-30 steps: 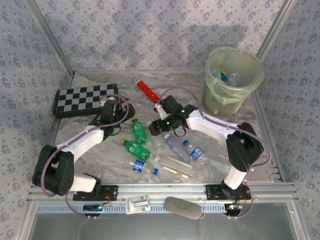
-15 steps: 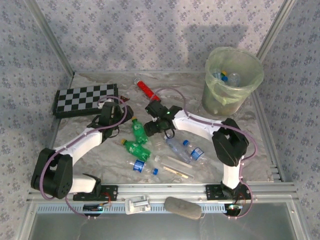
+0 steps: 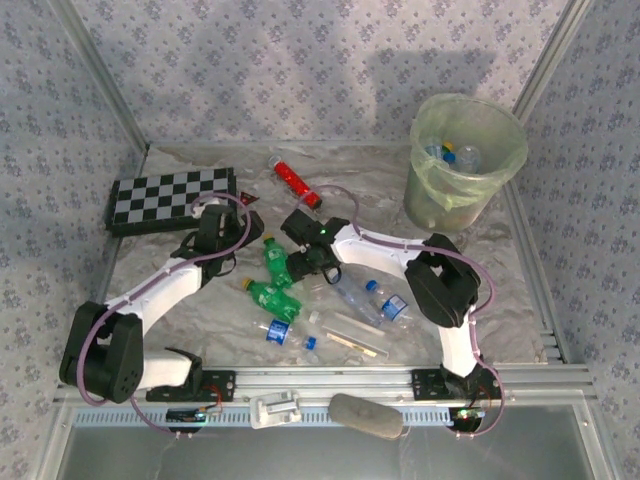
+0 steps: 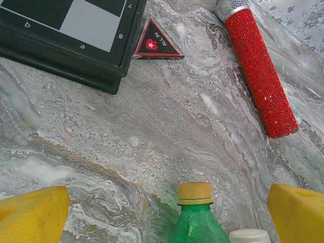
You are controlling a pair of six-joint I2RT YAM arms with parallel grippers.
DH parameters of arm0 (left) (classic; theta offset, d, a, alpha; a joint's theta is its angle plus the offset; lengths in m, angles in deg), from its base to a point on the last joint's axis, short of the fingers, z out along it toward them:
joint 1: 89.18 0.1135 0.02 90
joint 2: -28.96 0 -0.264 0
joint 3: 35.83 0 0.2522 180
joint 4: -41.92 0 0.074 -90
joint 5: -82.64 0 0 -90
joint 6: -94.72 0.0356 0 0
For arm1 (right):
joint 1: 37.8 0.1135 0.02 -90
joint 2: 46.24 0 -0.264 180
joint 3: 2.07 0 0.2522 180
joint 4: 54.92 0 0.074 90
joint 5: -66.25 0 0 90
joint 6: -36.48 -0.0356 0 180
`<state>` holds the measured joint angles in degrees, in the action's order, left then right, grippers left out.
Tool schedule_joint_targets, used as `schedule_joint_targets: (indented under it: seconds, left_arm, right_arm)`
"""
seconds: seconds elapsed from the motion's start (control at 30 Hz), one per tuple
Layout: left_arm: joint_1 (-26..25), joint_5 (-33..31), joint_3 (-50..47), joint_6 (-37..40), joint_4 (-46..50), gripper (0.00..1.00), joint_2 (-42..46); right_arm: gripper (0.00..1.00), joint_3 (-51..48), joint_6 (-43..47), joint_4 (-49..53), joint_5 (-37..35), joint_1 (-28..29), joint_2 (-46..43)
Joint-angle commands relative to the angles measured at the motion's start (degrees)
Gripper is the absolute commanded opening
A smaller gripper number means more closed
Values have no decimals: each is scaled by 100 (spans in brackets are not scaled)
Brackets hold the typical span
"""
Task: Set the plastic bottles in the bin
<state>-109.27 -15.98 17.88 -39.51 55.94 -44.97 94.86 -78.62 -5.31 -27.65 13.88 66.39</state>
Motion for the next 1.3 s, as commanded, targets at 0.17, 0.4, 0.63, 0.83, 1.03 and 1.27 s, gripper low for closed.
schedule_joint_targets:
  seconds: [0.17, 0.4, 0.63, 0.83, 1.03, 1.27]
  left_arm:
    - [50, -92, -20, -50, 45, 100, 130]
    - [50, -88, -49, -60, 45, 100, 142]
    - [59, -97, -84, -60, 54, 100, 175]
    - [67, -92, -110, -43, 72, 100, 212]
    - [85, -40, -83, -20, 54, 100, 218]
    - [89, -43, -66, -24, 54, 100, 215]
  right_arm:
    - [74, 85, -170, 200, -84, 38, 292]
    - [63, 69, -188, 187, -50, 17, 311]
    - [57, 53, -161, -13, 55, -68, 43]
    - [55, 12, -51, -421, 290, -389, -552]
    - [54, 147, 324, -735, 626, -858, -1133]
    - [52, 518, 739, -846, 1124, -1537, -1666]
